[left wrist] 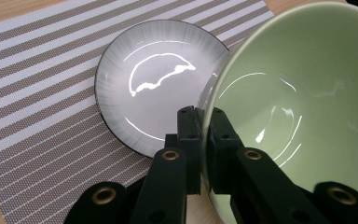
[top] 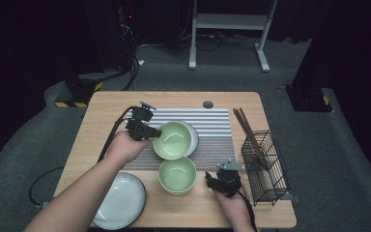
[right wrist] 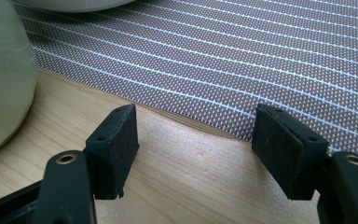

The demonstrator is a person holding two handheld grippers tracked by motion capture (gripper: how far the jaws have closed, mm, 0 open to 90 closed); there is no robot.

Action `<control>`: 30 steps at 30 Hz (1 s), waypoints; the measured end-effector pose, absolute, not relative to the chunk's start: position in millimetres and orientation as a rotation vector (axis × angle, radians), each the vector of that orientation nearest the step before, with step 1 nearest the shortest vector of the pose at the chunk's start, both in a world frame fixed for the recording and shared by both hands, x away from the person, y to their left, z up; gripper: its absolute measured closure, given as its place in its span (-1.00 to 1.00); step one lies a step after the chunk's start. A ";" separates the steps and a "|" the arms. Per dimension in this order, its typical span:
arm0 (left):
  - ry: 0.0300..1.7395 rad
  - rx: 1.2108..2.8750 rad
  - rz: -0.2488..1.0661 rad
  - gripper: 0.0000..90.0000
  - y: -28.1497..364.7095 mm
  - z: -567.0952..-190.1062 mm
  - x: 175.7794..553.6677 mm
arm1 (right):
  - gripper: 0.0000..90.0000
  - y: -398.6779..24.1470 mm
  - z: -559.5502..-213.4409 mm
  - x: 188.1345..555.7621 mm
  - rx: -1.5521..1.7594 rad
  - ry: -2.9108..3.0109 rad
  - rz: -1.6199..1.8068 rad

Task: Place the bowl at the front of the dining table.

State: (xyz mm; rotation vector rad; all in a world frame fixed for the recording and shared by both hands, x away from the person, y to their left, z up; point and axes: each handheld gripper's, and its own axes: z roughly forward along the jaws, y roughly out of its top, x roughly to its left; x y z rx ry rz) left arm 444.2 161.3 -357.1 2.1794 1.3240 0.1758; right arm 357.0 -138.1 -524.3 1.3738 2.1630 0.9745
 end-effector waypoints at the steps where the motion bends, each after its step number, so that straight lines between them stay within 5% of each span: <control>1: 1.326 2.177 0.176 0.90 160.9 -358.4 445.3 | -0.31 -138.1 -524.2 357.0 1.375 2.164 0.975; 30: 1.416 2.126 0.161 0.90 157.5 -382.1 476.6 | -0.31 -137.9 -524.3 357.3 1.371 2.165 0.976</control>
